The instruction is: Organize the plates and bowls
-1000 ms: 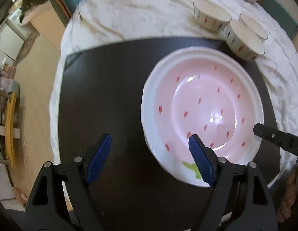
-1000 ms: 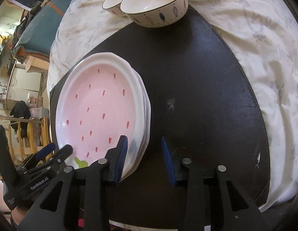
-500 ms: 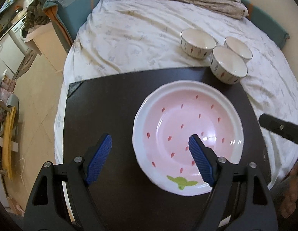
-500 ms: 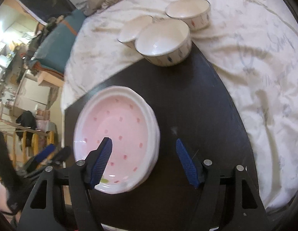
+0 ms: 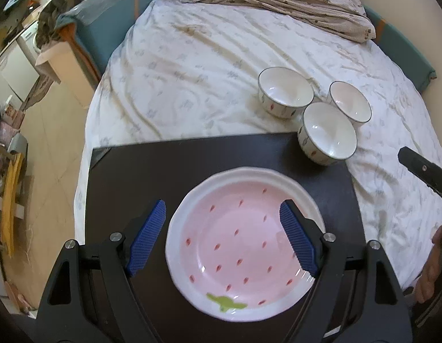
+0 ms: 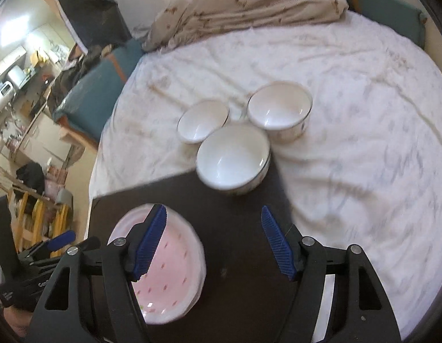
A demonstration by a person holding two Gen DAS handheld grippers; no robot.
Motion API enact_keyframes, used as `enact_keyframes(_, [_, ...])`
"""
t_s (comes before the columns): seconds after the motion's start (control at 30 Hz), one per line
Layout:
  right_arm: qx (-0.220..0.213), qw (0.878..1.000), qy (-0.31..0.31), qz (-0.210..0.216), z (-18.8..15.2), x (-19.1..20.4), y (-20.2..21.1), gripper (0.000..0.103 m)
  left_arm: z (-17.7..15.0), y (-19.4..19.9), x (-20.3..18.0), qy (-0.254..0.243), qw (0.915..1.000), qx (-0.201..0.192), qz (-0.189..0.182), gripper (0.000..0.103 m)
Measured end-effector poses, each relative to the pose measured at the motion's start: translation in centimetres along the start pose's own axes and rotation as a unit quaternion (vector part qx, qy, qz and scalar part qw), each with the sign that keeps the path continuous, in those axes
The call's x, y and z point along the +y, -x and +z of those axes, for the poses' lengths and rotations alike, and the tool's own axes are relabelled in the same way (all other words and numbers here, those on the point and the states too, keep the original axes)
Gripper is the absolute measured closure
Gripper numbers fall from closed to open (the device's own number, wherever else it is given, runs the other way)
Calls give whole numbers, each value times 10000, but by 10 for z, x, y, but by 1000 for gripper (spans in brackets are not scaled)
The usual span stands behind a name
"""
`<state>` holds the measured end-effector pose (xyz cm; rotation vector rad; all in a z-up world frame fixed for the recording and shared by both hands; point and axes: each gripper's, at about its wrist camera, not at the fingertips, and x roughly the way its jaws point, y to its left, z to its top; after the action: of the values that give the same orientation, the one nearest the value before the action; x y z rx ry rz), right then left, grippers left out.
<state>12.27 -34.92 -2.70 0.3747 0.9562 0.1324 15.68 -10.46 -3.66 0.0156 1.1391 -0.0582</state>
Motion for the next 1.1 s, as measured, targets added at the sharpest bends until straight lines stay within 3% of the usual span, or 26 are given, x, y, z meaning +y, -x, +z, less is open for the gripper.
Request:
enact_keyframes(0.13, [-201,9994,-110,-264,17,-21,-4,31,18,-6,-15,-103,9999,-34,85,23])
enact_keyframes(0.3, [-99,9986,-462,-246,27,-38,-17,31,37,-16,-30,-154,9998,-48,135,23])
enact_keyframes(0.43, [-80,9974,-524,-493,33,-44,-27,31,52,-27,-42,-149,9998,-66,142,23])
enact_keyframes(0.63, [-131,9955,-841,-415,47,-65,-33,31,70,-53,-55,-9,9998,160,85,23])
enact_keyframes(0.83, [16,9949,-945,-344,52,-68,-47,32,83,-76,-68,99,9990,369,-216,26])
enact_keyframes(0.97, [254,9926,-1179,-107,54,-74,-66,44,91,-96,-80,80,9982,538,-251,35])
enact_keyframes(1.03, [429,9903,-1324,-11,53,-79,-78,55,94,-108,-85,88,9973,677,-271,37])
enact_keyframes(1.1, [627,9859,-1541,173,52,-85,-91,56,96,-120,-90,51,9961,819,-317,40])
